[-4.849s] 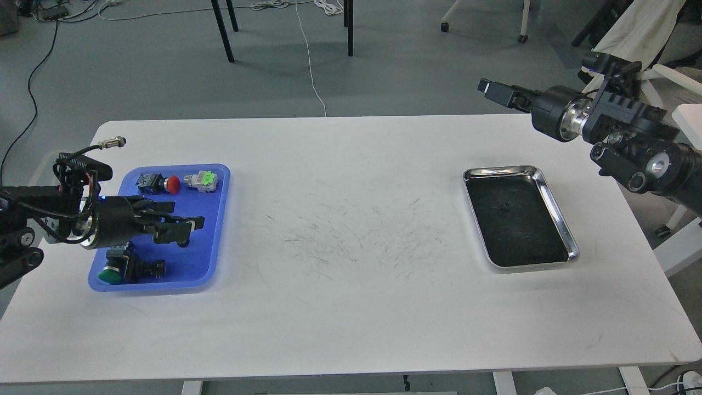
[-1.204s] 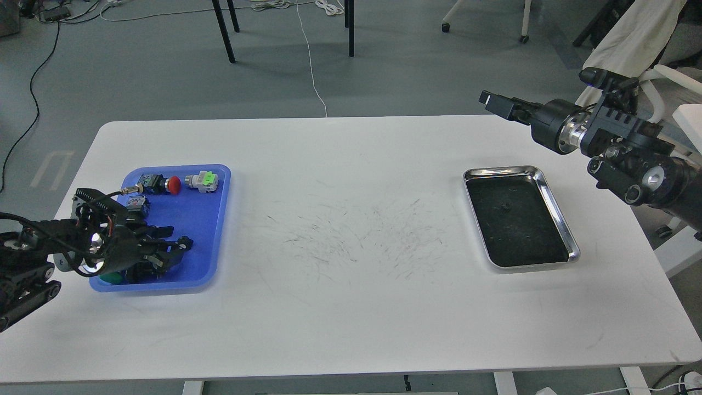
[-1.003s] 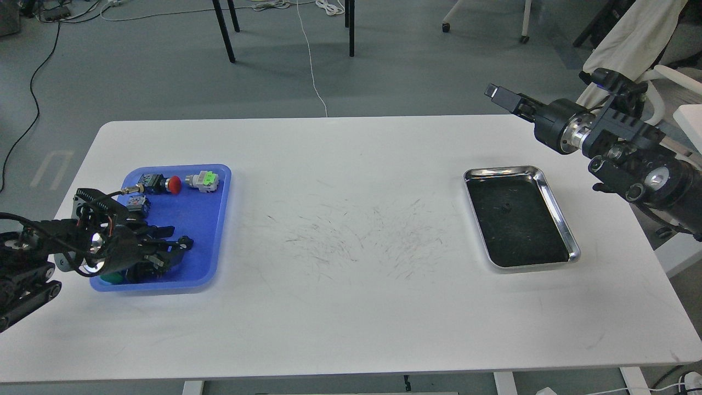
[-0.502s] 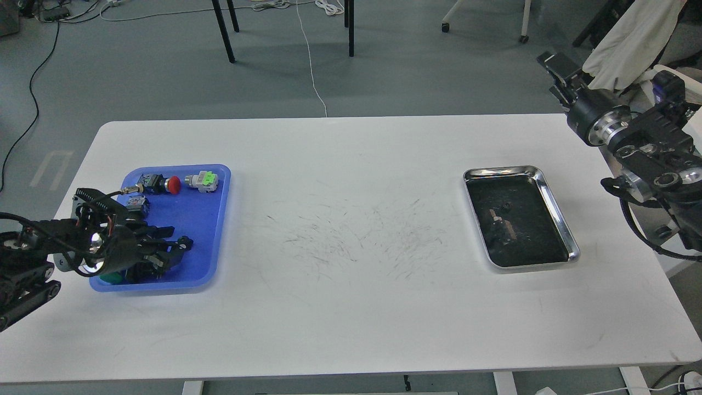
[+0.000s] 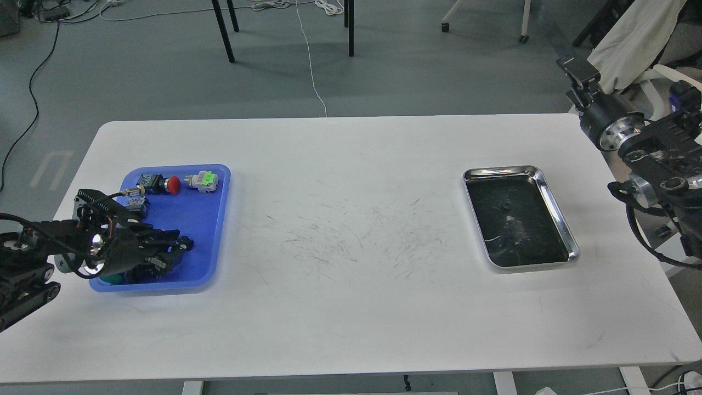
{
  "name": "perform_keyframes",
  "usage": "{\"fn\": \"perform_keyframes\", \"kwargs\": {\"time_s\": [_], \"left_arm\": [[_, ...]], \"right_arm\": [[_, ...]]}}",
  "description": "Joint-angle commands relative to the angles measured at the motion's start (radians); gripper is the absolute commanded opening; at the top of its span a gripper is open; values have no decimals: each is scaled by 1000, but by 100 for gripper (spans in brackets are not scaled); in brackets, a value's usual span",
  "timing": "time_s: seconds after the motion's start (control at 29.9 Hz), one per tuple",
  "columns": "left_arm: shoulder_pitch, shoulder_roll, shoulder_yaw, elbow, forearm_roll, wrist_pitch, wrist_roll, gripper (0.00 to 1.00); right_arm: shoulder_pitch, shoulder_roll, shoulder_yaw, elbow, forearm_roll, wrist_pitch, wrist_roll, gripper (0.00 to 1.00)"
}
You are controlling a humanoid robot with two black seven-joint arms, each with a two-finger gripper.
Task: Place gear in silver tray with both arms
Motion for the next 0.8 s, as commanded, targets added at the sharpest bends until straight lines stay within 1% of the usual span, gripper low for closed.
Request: {"fn": "perform_keyframes", "kwargs": {"time_s": [0.0,0.03,0.17,0.3,0.47,0.77], "left_arm": [[-3,11,-2,1,2,1,0,37],[-4,15,-2,-1,2,1,0,36],[-7,32,-3,-27,13,1,0,29],[-6,28,-3,-30,11,-1,0,24],[-1,20,-3,-30,11,1,0,25],[-6,25,-3,-27,8,-1,0,33]], "right_arm": [[-19,1,53,-3,1,-1,-7,86],[-22,1,73,-3,1,-1,-12,86],[-42,-1,142,-3,1,-1,-18,86],[-60,1,164,-3,1,-15,-20,86],[-79,1,164,-1,1,-20,-20,86],[-86,-4,164,-1,1,-20,-20,86]]}}
